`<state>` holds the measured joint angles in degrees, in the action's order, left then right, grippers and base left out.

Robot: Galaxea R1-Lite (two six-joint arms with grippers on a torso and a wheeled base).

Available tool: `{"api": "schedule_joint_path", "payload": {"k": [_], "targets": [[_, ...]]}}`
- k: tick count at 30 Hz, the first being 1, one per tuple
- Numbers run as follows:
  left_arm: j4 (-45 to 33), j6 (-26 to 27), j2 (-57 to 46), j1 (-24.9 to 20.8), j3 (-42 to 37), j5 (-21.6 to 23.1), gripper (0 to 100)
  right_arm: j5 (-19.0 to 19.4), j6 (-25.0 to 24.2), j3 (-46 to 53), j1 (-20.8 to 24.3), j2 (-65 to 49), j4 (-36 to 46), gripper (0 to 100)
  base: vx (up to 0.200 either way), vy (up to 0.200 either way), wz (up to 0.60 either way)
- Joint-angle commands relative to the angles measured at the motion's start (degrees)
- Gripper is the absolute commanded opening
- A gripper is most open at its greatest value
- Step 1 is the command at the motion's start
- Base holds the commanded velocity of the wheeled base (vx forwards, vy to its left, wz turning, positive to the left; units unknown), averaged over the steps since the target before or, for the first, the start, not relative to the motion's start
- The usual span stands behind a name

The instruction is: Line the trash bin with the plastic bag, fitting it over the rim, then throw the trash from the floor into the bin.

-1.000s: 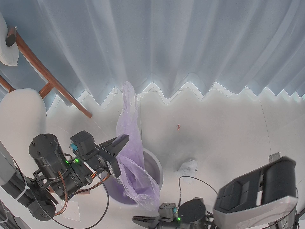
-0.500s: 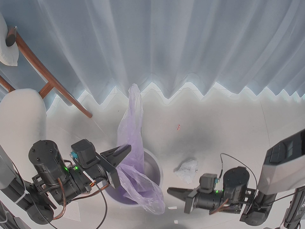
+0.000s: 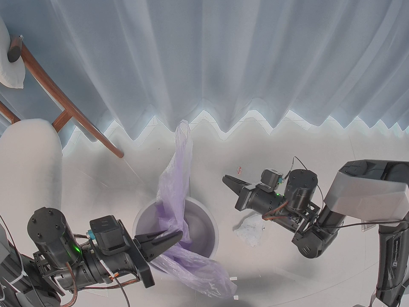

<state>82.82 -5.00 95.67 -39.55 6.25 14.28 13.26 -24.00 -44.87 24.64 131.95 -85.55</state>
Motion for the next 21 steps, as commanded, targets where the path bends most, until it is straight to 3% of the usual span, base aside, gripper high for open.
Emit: {"api": "schedule_joint_path", "payload": {"k": [1,3,12,17,21], "targets": [[-0.03,-1.77,-2.24,-2.73,-3.44,2.78,0,1.24,0.27,-11.29,-0.47,6.83,4.25,0,0.0,0.0,0.0],[-0.03,-1.77,-2.16,-2.99,-3.44,3.13,0,3.17,0.36,-14.8,0.94,9.2,5.05,0,0.0,0.0,0.0],[-0.03,-2.38,-3.56,-6.07,-4.76,3.3,0,4.4,5.46,-27.37,3.66,17.73,5.4,0,0.0,0.0,0.0],[-0.12,-3.53,-4.09,-6.33,-4.67,3.22,0,8.45,6.25,-26.23,4.63,17.64,0.91,0,0.0,0.0,0.0],[-0.21,-3.53,-3.91,-5.72,-4.5,3.04,0,10.2,7.13,-19.73,5.25,17.55,-3.3,0,0.0,0.0,0.0]]}}
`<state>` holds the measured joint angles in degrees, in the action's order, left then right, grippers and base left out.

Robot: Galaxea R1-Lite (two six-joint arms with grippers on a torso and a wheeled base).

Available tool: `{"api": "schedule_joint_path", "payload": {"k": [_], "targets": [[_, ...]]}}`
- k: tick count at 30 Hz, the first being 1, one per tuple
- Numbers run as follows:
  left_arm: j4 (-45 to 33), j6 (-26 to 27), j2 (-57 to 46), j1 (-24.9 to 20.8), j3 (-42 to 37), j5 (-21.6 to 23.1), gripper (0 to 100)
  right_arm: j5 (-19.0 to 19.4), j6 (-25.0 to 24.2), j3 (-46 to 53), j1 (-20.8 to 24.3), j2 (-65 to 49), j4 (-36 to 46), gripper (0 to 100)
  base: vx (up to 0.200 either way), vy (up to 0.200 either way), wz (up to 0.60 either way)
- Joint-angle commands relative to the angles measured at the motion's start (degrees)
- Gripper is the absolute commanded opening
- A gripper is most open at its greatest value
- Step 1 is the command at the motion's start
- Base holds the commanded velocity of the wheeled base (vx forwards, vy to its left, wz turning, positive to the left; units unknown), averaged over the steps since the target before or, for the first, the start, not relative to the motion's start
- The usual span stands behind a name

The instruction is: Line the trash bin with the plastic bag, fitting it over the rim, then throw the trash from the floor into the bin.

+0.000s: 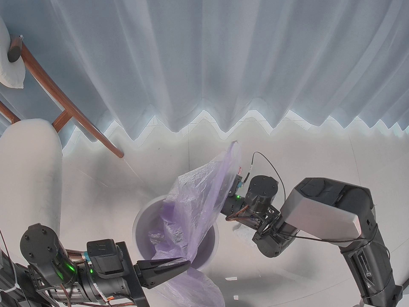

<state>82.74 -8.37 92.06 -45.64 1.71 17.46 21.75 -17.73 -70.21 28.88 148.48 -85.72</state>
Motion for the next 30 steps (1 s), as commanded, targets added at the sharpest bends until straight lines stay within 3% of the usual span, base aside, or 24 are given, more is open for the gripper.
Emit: {"api": "schedule_joint_path", "payload": {"k": [1,5,14,15,18,30], "targets": [[-0.12,-0.15,-0.13,0.47,0.05,-0.23,0,3.39,2.26,9.56,1.18,0.67,-4.28,0,0.0,0.0,0.0],[-0.12,-0.15,0.05,0.47,0.31,-0.58,0,6.03,6.83,17.03,2.23,-2.76,-4.28,0,0.0,0.0,0.0],[-0.12,-0.15,1.01,0.99,0.84,-1.02,0,6.2,6.56,20.2,6.89,-3.9,-4.28,0,0.0,0.0,0.0],[-0.03,0.2,2.07,3.72,1.55,-1.02,0,6.2,6.04,20.81,9.18,-2.93,-4.28,0,0.0,0.0,0.0],[0.32,0.29,3.39,5.39,2.07,-0.93,0,6.11,4.98,20.46,10.67,-1.62,-4.28,0,0.0,0.0,0.0],[0.06,0.29,3.56,7.06,2.16,-0.93,0,5.85,4.28,23.45,11.55,-1.79,-4.28,0,0.0,0.0,0.0]]}}
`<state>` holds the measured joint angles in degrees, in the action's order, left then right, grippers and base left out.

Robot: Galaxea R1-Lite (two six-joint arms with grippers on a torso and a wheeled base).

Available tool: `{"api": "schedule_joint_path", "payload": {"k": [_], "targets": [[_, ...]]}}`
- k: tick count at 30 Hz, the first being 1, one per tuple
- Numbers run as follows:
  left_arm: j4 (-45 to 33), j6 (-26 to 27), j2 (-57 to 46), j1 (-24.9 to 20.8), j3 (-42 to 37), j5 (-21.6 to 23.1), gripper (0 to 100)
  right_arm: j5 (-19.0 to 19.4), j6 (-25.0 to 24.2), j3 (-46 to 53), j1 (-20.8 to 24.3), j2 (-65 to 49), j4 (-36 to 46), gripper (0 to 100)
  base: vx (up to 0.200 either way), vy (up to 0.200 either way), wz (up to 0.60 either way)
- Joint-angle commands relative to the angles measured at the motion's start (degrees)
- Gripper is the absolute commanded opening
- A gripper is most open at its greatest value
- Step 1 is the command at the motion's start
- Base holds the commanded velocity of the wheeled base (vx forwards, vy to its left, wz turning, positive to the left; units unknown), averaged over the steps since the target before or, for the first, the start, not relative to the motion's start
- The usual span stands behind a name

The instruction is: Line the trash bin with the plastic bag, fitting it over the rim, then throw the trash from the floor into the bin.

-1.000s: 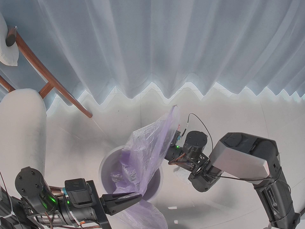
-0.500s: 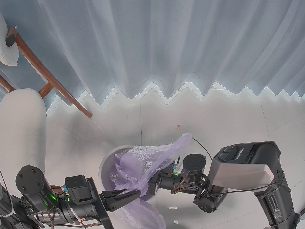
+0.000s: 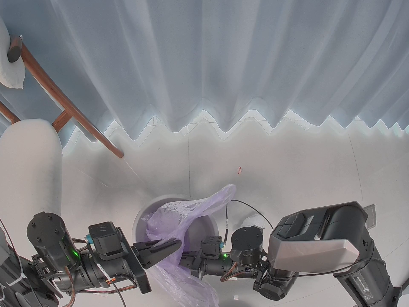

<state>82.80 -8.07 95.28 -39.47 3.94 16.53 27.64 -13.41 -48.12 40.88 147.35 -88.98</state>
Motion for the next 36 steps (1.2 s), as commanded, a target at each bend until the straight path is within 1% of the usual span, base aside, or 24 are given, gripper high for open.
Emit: {"api": "schedule_joint_path", "payload": {"k": [1,5,7,9,10,11,12,13,15,16,18,19,20,24,27,29,30,33,35,36], "targets": [[-0.01,0.07,0.26,1.42,-0.07,0.08,0,-0.13,-0.13,2.5,-0.88,-2.06,-1.02,0,0.0,0.0,0.0],[0.08,0.07,-0.27,3.7,0.11,0.61,0,-0.21,-1.53,11.11,-2.47,-10.41,-1.02,0,0.0,0.0,0.0],[0.35,-0.02,-0.71,3.97,0.11,1.22,0,-0.21,-3.9,17.44,-2.38,-16.48,-1.02,0,0.0,0.0,0.0],[0.52,-0.1,-1.41,3.97,0.02,3.07,0,-0.21,-6.37,23.95,-1.94,-23.25,-1.02,0,0.0,0.0,0.0],[0.52,-0.1,-1.41,3.97,0.02,3.07,0,-0.21,-6.37,23.95,-1.94,-23.25,-1.02,0,0.0,0.0,0.0],[0.43,-0.19,-2.21,4.05,-0.42,7.29,0,-0.21,-9.79,29.84,-1.24,-30.45,-1.02,0,0.0,0.0,0.0],[0.43,-0.19,-2.21,4.05,-0.42,7.55,0,-0.21,-10.23,30.63,-1.06,-31.33,-1.02,0,0.0,0.0,0.0],[0.43,-0.19,-2.56,4.14,-0.95,9.66,0,-0.21,-11.64,33.88,-0.36,-35.2,-1.02,0,0.0,0.0,0.0],[0.52,-0.19,-3.08,4.14,-2.18,11.59,0,-0.74,-11.73,37.04,-0.18,-38.63,-1.02,0,0.0,0.0,0.0],[0.43,-0.19,-3.35,4.14,-2.36,11.86,0,-1.09,-11.64,37.66,-0.27,-39.07,-1.02,0,0.0,0.0,0.0],[0.17,-0.19,-3.96,4.05,-2.71,13.0,0,-4.08,-11.46,40.21,-0.45,-41.53,-1.02,0,0.0,0.0,0.0],[0.17,-0.19,-3.88,4.05,-2.71,13.09,0,-4.43,-11.46,40.47,-0.45,-41.88,-1.02,0,0.0,0.0,0.0],[0.43,-0.19,-3.7,4.14,-2.36,13.09,0,-5.75,-12.43,40.73,-0.71,-44.08,-1.02,0,0.0,0.0,0.0],[0.43,-0.19,-3.61,4.23,-1.74,13.18,0,-6.98,-13.22,41.09,-0.71,-45.48,-1.02,0,0.0,0.0,0.0],[0.43,-0.1,-3.08,4.14,-0.51,12.91,0,-9.18,-13.48,43.11,-0.18,-44.87,-1.02,0,0.0,0.0,0.0],[0.43,-0.1,-2.73,4.14,-0.25,12.83,0,-9.35,-13.57,43.81,-0.27,-44.34,-1.02,0,0.0,0.0,0.0],[0.52,-0.1,-2.38,4.23,-0.07,12.65,0,-9.35,-14.1,43.72,-0.45,-42.67,-1.02,100,0.0,0.0,0.0],[0.61,-0.02,-2.64,3.7,0.19,12.65,0,-9.44,-14.8,43.46,0.08,-41.44,-1.02,100,0.0,0.0,0.0],[0.61,-0.02,-2.73,3.53,0.11,12.65,0,-9.71,-16.12,42.75,1.14,-41.44,-1.02,100,0.0,0.0,0.0],[0.61,0.07,-2.73,3.53,0.02,12.74,0,-10.32,-17.62,42.05,1.84,-41.7,-1.02,100,0.0,0.0,0.0]]}}
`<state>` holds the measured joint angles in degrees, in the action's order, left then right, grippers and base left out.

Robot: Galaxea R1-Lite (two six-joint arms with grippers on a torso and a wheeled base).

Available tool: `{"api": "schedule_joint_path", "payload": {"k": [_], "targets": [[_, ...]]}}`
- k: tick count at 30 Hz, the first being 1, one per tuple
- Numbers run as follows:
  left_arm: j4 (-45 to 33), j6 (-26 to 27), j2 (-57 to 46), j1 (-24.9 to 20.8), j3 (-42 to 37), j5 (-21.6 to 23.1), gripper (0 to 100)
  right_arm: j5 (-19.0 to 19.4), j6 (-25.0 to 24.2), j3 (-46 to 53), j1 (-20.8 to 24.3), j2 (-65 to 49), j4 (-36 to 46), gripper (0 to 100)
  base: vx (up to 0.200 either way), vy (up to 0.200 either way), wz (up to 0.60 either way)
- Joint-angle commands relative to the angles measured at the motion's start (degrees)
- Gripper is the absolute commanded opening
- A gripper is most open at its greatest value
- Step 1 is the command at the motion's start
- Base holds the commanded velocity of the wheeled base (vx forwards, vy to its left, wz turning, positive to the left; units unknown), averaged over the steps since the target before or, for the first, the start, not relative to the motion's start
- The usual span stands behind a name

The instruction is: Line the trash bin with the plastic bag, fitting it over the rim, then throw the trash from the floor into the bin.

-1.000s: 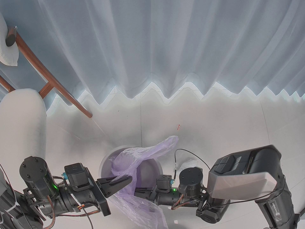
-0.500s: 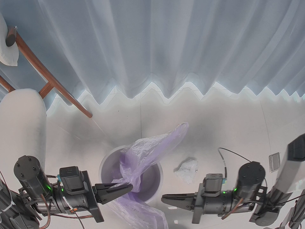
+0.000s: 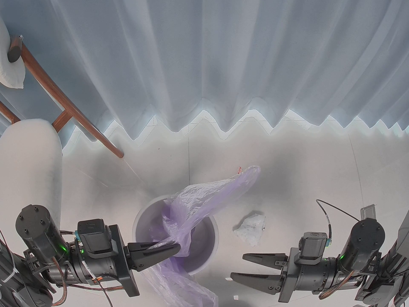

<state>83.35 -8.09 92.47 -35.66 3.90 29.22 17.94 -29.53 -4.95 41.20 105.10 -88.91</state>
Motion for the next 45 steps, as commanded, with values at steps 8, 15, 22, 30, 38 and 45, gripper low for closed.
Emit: {"api": "schedule_joint_path", "payload": {"k": [8,15,22,30,38,45], "targets": [[-0.03,-0.08,0.26,-0.99,0.05,-0.04,0,-9.07,-15.56,-8.59,3.36,0.46,-1.09,100,0.0,0.0,0.0],[-0.03,-0.17,0.0,-1.52,-0.3,0.4,0,-13.46,-15.56,-13.07,1.42,3.36,-1.09,100,0.0,0.0,0.0],[-0.03,-0.26,0.0,-1.43,-0.39,0.4,0,-13.73,-14.95,-13.6,-1.57,3.98,-1.09,100,0.0,0.0,0.0],[-0.03,-0.34,-0.09,-0.64,-0.03,0.4,0,-13.55,-11.61,-13.6,-7.28,3.63,-1.09,100,0.0,0.0,0.0],[0.06,-0.26,-0.18,-0.73,-0.21,0.49,0,-13.46,-10.29,-13.33,-8.33,5.3,-1.09,100,0.0,0.0,0.0],[0.06,-0.43,-0.27,-0.73,-0.47,0.57,0,-13.46,-8.09,-14.56,-10.09,7.05,-1.09,100,0.0,0.0,0.0]]}}
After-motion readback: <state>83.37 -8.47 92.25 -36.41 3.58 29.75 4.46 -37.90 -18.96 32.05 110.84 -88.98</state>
